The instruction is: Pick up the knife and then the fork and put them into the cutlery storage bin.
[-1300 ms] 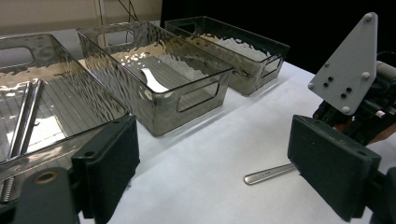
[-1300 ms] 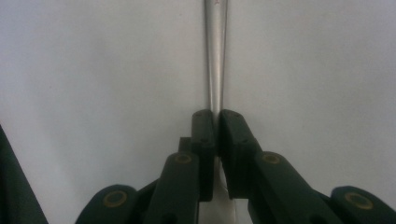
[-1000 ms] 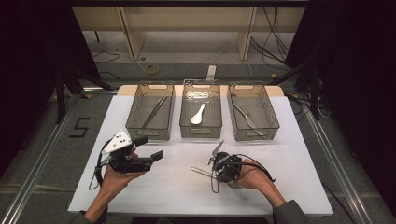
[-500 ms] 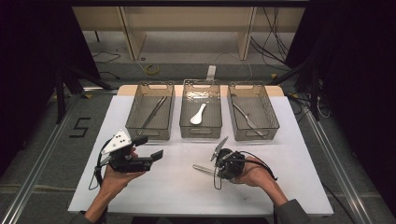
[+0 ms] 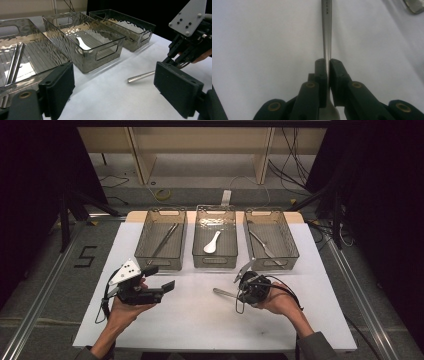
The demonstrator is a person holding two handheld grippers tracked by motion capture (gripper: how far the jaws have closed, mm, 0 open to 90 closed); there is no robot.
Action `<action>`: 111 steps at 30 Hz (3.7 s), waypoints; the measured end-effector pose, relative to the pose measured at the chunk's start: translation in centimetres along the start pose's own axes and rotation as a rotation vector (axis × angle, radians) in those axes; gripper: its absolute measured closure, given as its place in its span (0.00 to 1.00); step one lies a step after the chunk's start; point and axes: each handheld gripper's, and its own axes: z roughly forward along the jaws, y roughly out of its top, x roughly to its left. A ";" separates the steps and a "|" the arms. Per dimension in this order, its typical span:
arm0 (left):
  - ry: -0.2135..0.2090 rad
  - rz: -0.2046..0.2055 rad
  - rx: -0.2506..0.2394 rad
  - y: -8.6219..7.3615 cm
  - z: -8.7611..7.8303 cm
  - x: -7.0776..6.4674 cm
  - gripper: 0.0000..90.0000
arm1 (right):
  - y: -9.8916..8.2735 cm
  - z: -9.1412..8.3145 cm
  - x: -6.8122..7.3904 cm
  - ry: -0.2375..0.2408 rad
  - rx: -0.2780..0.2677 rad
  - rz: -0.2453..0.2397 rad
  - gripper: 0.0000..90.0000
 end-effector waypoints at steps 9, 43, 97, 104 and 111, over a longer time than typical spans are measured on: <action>0.004 -0.002 0.000 0.0 0.0 0.0 0.18 | -0.5 -1.3 -1.5 -0.017 -0.047 0.048 0.95; 0.010 -0.012 0.006 -0.1 0.1 0.2 0.18 | 3.0 -9.1 -11.6 -0.188 -0.237 0.244 0.95; 0.004 -0.026 -0.021 0.0 -0.2 0.1 0.17 | 2.6 -3.9 -19.3 -0.247 -0.176 0.525 0.95; 0.006 -0.024 -0.017 0.0 -0.3 0.1 0.17 | 2.6 -3.2 -19.4 -0.249 -0.175 0.531 0.95; 0.004 -0.023 -0.020 0.0 -0.3 0.0 0.17 | 2.7 -2.6 -19.4 -0.249 -0.154 0.540 0.94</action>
